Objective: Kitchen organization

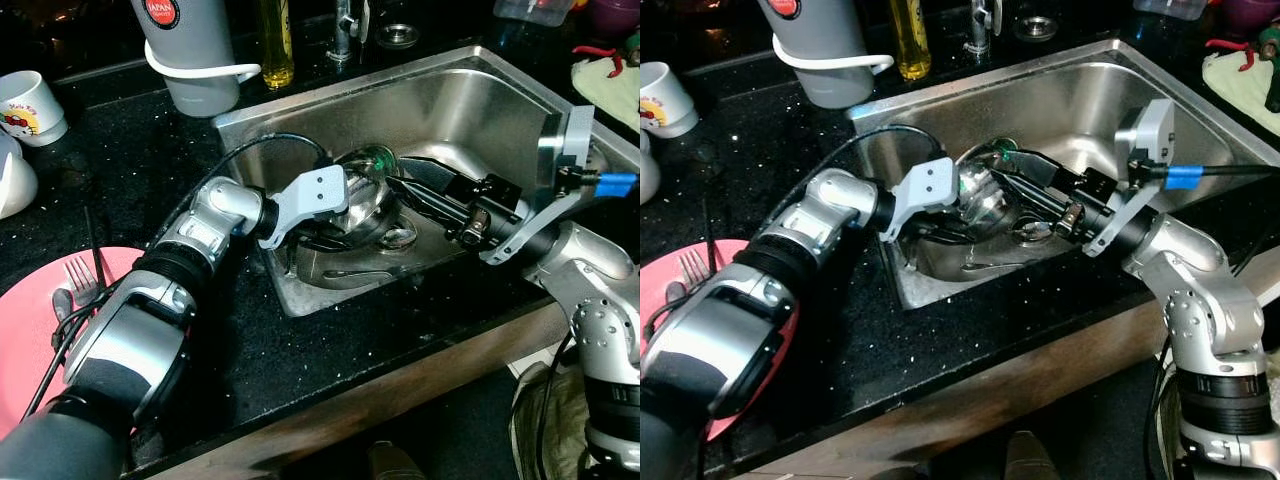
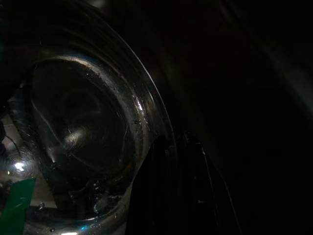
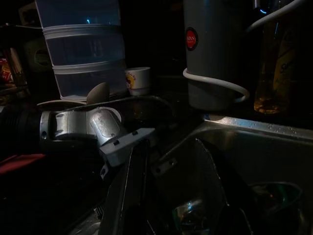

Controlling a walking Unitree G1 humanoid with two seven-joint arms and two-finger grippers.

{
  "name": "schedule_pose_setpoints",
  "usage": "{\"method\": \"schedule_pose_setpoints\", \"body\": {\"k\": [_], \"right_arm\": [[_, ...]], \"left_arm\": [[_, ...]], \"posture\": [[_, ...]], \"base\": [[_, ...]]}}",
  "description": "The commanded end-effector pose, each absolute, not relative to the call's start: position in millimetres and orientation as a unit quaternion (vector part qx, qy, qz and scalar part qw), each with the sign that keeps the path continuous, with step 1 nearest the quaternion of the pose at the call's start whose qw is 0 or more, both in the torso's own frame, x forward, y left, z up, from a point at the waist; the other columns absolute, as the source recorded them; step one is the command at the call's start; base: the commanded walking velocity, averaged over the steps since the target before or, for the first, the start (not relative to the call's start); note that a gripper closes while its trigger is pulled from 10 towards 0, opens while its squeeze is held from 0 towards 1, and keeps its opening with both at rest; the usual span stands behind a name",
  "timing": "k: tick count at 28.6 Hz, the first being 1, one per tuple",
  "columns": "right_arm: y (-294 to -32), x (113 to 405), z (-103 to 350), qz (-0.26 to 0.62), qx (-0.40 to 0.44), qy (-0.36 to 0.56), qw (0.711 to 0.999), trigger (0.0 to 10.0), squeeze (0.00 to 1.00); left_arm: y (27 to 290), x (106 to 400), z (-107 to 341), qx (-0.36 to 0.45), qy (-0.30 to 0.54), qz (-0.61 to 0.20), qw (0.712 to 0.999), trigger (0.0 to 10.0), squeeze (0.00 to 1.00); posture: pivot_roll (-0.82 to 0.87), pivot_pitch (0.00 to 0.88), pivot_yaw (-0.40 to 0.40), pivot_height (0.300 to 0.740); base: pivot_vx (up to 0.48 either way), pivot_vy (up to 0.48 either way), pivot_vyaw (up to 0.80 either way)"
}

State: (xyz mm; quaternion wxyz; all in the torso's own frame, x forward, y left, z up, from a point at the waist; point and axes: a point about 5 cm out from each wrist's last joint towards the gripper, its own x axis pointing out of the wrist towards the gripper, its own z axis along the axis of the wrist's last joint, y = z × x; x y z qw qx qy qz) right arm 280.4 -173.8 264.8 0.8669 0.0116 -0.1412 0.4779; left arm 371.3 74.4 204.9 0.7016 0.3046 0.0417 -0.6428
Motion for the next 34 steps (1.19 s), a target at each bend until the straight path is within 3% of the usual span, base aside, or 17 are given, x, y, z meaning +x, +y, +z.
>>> {"method": "schedule_pose_setpoints", "body": {"k": [1,7,9,10,11,12,13,14,16,19,20,21,25,26,34], "right_arm": [[-172.6,277.3,266.7,0.482,0.006,-0.142,0.864,10.0,0.00],[-172.4,277.3,267.8,0.482,0.006,-0.143,0.864,10.0,0.00],[-172.3,277.3,267.9,0.482,0.006,-0.143,0.864,10.0,0.00],[-172.4,277.0,267.8,0.482,0.004,-0.142,0.865,10.0,0.00],[-172.6,276.7,267.2,0.482,0.002,-0.141,0.865,10.0,0.00],[-172.6,276.7,267.2,0.482,0.002,-0.141,0.865,10.0,0.00],[-173.2,276.5,266.3,0.481,-0.003,-0.138,0.866,10.0,0.00],[-175.8,277.0,264.3,0.477,-0.012,-0.132,0.869,10.0,0.00],[-176.5,277.2,263.9,0.476,-0.014,-0.131,0.870,10.0,0.00],[-186.8,279.0,261.0,0.463,-0.038,-0.115,0.878,10.0,0.00],[-189.4,279.4,261.1,0.460,-0.041,-0.113,0.880,10.0,0.00],[-191.6,279.3,260.8,0.458,-0.045,-0.110,0.881,10.0,0.00],[-195.9,278.0,259.1,0.455,-0.055,-0.103,0.883,10.0,0.00],[-196.5,277.6,258.6,0.454,-0.055,-0.103,0.883,10.0,0.00],[-194.3,280.3,261.4,0.454,-0.038,-0.122,0.882,10.0,0.00]], "left_arm": [[72.4,372.2,210.0,0.319,0.033,-0.644,0.695,10.0,0.00],[69.7,372.2,204.5,0.334,0.043,-0.643,0.688,10.0,0.00],[69.5,372.0,203.2,0.337,0.045,-0.643,0.686,10.0,0.04],[67.8,371.2,201.2,0.342,0.046,-0.645,0.682,10.0,0.33],[67.0,370.7,200.6,0.343,0.046,-0.647,0.680,10.0,0.45],[67.0,370.7,200.6,0.343,0.046,-0.647,0.680,10.0,0.45],[66.3,370.4,200.5,0.344,0.045,-0.648,0.678,10.0,0.58],[65.7,370.7,201.1,0.344,0.043,-0.649,0.677,10.0,0.63],[65.6,370.8,201.3,0.344,0.042,-0.649,0.678,10.0,0.63],[65.8,371.9,203.8,0.348,0.037,-0.645,0.679,10.0,0.75],[66.0,372.2,204.5,0.349,0.036,-0.645,0.679,10.0,0.75],[66.1,372.7,206.0,0.351,0.032,-0.642,0.681,10.0,0.92],[67.1,375.1,214.3,0.354,0.017,-0.633,0.688,10.0,0.90],[68.5,378.5,226.6,0.354,-0.005,-0.619,0.701,10.0,0.02],[73.5,380.9,266.0,0.321,-0.080,-0.603,0.726,10.0,0.00]], "posture": [[-0.07,0.189,0.064,0.740],[-0.07,0.191,0.066,0.740],[-0.07,0.189,0.066,0.740],[-0.07,0.190,0.069,0.740],[-0.07,0.189,0.068,0.740],[-0.07,0.189,0.068,0.740],[-0.07,0.189,0.068,0.740],[-0.06,0.188,0.068,0.740],[-0.06,0.188,0.068,0.740],[-0.06,0.184,0.068,0.740],[-0.06,0.184,0.068,0.740],[-0.06,0.181,0.068,0.740],[-0.06,0.178,0.068,0.740],[-0.06,0.172,0.070,0.740],[-0.05,0.162,0.067,0.740]], "base": [[0.000,0.000,0.00],[0.000,0.000,0.00],[0.000,0.000,0.00],[0.000,0.000,0.00],[0.000,0.000,0.00],[0.000,0.000,0.00],[0.000,0.000,0.00],[0.000,0.000,0.00],[0.000,0.000,0.00],[0.000,0.000,0.00],[0.000,0.000,0.00],[0.000,0.000,0.00],[0.000,0.000,0.00],[0.000,0.000,0.00],[0.000,0.000,0.00]]}}
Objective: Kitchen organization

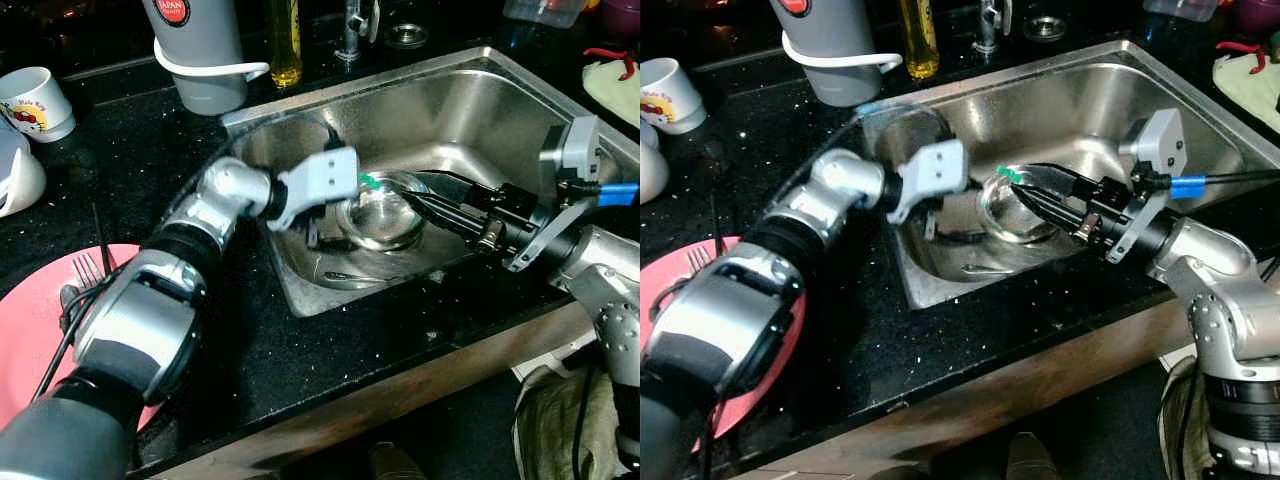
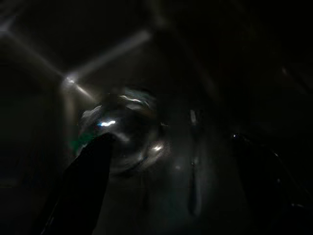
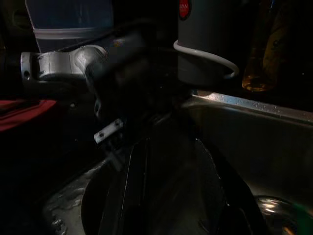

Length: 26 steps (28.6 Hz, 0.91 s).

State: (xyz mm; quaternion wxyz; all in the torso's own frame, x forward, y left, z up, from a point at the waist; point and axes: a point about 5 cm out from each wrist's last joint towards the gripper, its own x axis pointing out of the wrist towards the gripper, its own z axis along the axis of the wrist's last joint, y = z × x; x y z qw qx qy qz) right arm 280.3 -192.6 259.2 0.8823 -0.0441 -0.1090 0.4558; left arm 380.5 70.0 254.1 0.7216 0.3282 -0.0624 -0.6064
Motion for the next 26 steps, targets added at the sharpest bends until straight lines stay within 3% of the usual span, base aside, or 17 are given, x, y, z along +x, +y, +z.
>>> {"method": "schedule_pose_setpoints", "body": {"k": [1,8,13,16,18,20,26], "right_arm": [[-194.6,281.7,262.0,0.452,-0.033,-0.125,0.883,10.0,0.00],[-194.9,286.4,264.2,0.444,-0.019,-0.137,0.885,10.0,0.00],[-191.4,288.6,264.9,0.451,0.001,-0.150,0.880,10.0,0.00],[-190.8,288.9,265.2,0.450,0.004,-0.153,0.880,10.0,0.00],[-188.8,290.3,265.7,0.448,0.007,-0.160,0.879,10.0,0.00],[-182.1,296.6,264.6,0.442,0.015,-0.173,0.880,10.0,0.00],[-176.8,302.2,264.0,0.442,0.030,-0.178,0.879,10.0,0.00]], "left_arm": [[75.8,380.9,273.7,0.313,-0.094,-0.599,0.731,10.0,0.00],[87.1,378.6,298.4,0.298,-0.148,-0.573,0.749,10.0,0.00],[112.7,368.2,327.2,0.257,-0.225,-0.504,0.793,10.0,0.00],[115.5,366.1,329.1,0.249,-0.232,-0.497,0.798,10.0,0.00],[120.9,362.0,331.1,0.232,-0.247,-0.476,0.812,10.0,0.00],[133.5,349.2,328.9,0.201,-0.276,-0.405,0.848,10.0,0.00],[136.4,333.9,314.2,0.170,-0.269,-0.339,0.885,10.0,0.00]], "posture": [[-0.05,0.157,0.066,0.740],[-0.04,0.150,0.061,0.740],[-0.03,0.146,0.060,0.740],[-0.03,0.146,0.060,0.740],[-0.03,0.140,0.056,0.740],[-0.02,0.136,0.054,0.740],[-0.01,0.131,0.045,0.740]], "base": [[0.000,0.000,0.00],[0.000,0.000,0.00],[0.000,0.000,0.00],[0.000,0.000,0.00],[0.000,0.000,0.00],[0.000,0.000,0.00],[0.000,0.000,0.00]]}}
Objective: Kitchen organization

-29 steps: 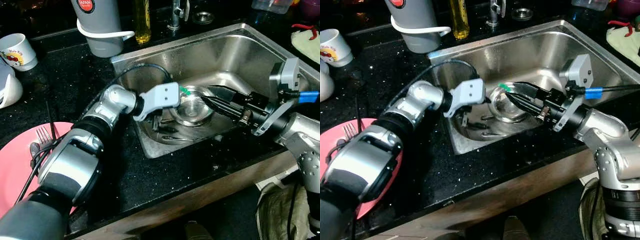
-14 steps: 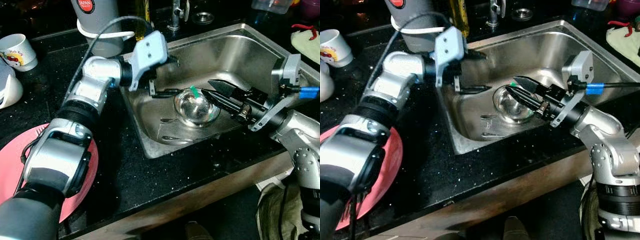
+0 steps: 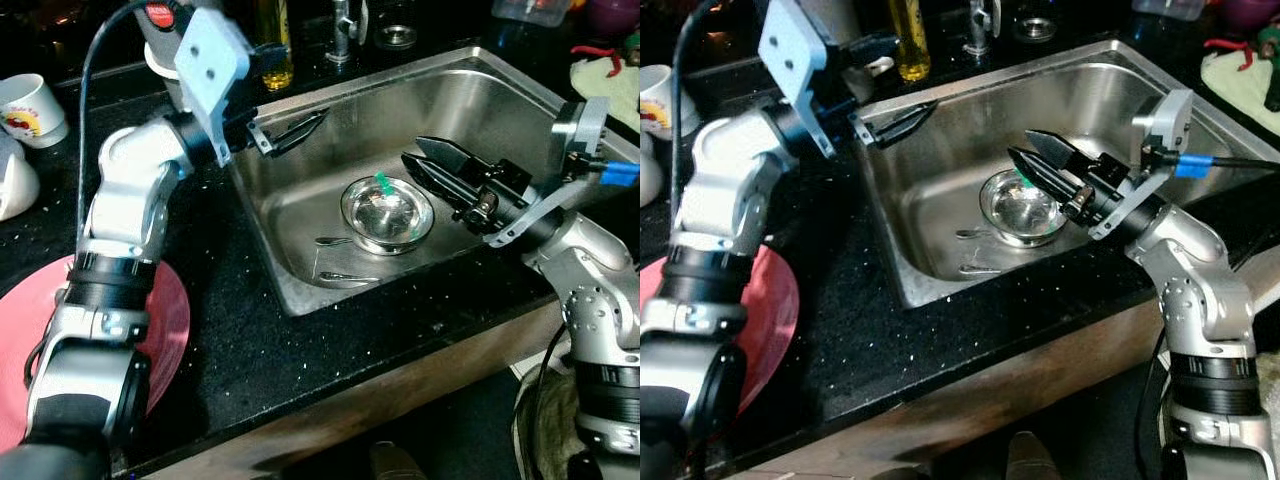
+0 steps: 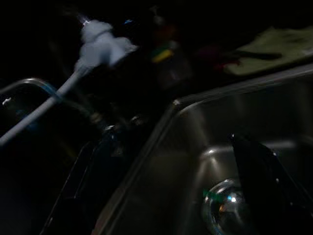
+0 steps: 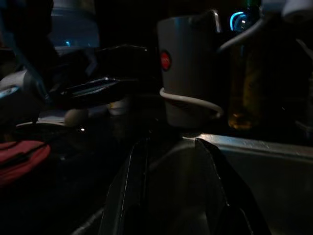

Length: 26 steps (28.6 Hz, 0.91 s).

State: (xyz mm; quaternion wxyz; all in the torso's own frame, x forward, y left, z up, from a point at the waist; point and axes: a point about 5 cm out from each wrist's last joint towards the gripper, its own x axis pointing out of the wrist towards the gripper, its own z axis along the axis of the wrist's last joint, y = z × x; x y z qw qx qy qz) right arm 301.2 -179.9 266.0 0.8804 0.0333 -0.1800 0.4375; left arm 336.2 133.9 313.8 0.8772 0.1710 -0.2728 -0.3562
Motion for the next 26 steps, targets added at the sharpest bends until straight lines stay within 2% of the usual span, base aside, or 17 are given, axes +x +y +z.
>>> {"method": "schedule_pose_setpoints", "body": {"k": [1,7,15,16,26], "right_arm": [[-175.1,303.0,263.5,0.444,0.030,-0.177,0.878,10.0,0.00],[-169.3,309.0,261.8,0.444,0.050,-0.182,0.876,10.0,0.00],[-163.8,310.2,259.4,0.450,0.058,-0.182,0.872,10.0,0.00],[-163.6,309.9,259.2,0.452,0.061,-0.184,0.871,10.0,0.00],[-162.4,308.3,255.6,0.459,0.060,-0.177,0.868,10.0,0.00]], "left_arm": [[134.1,328.5,310.1,0.156,-0.268,-0.326,0.893,10.0,0.00],[114.5,306.7,292.4,0.099,-0.254,-0.283,0.919,10.0,0.00],[107.4,297.5,303.1,0.094,-0.264,-0.262,0.924,10.0,0.00],[114.8,294.7,319.2,0.099,-0.283,-0.233,0.925,10.0,0.00],[150.9,288.4,362.2,0.124,-0.355,-0.130,0.918,10.0,0.00]], "posture": [[0.00,0.129,0.043,0.740],[0.02,0.122,0.033,0.740],[0.03,0.114,0.031,0.740],[0.03,0.114,0.031,0.740],[0.02,0.111,0.027,0.740]], "base": [[0.000,0.000,0.00],[0.000,0.000,0.00],[0.000,0.000,0.00],[0.000,0.000,0.00],[0.000,0.000,0.00]]}}
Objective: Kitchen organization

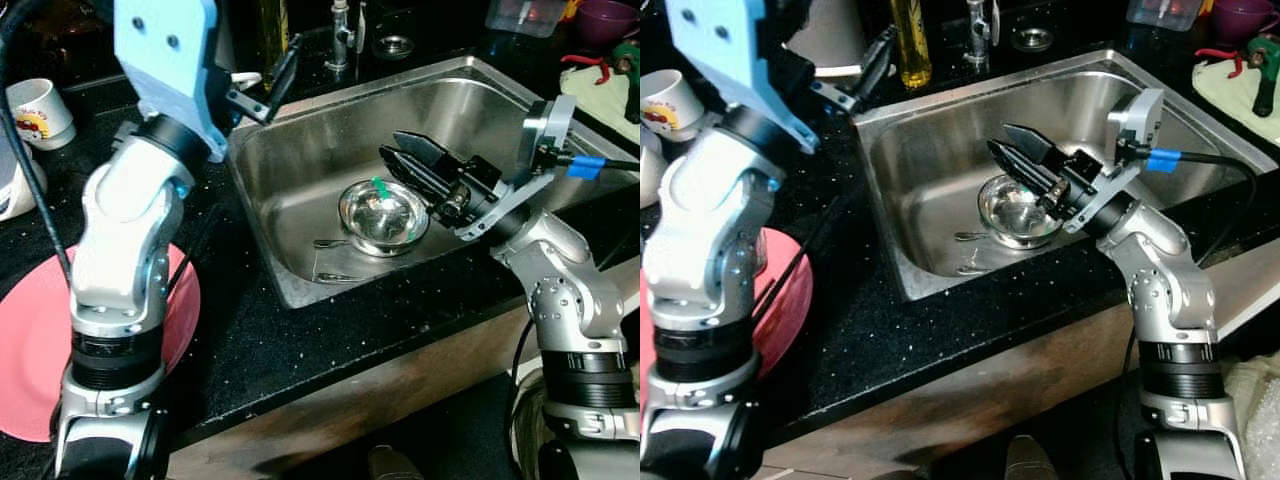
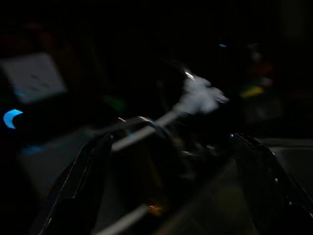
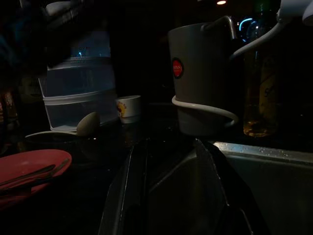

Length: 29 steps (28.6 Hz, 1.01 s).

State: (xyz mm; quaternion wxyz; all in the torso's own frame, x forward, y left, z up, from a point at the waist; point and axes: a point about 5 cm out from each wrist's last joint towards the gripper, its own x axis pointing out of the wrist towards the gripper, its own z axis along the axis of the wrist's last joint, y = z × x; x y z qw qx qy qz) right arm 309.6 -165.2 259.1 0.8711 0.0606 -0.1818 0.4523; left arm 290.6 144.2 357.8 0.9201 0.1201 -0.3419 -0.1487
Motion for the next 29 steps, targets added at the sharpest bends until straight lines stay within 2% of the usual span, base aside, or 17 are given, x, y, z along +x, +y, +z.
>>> {"method": "schedule_pose_setpoints", "body": {"k": [1,10,18,29], "right_arm": [[-162.4,308.3,255.5,0.460,0.059,-0.177,0.868,10.0,0.00],[-162.5,309.0,255.8,0.463,0.055,-0.172,0.867,10.0,0.00],[-162.2,309.5,256.1,0.467,0.053,-0.171,0.866,10.0,0.00],[-161.8,308.7,256.1,0.468,0.052,-0.171,0.865,10.0,0.00]], "left_arm": [[153.4,287.7,364.5,0.122,-0.358,-0.123,0.918,10.0,0.00],[150.9,280.8,369.6,0.110,-0.365,-0.115,0.917,10.0,0.00],[128.5,278.5,350.1,0.075,-0.332,-0.149,0.929,10.0,0.00],[122.0,279.0,353.3,0.061,-0.337,-0.161,0.926,10.0,0.00]], "posture": [[0.02,0.111,0.027,0.740],[0.02,0.109,0.020,0.740],[0.02,0.104,0.017,0.740],[0.02,0.093,0.026,0.740]], "base": [[0.000,0.000,0.00],[0.000,0.000,0.00],[0.000,0.000,0.00],[-0.327,0.000,0.00]]}}
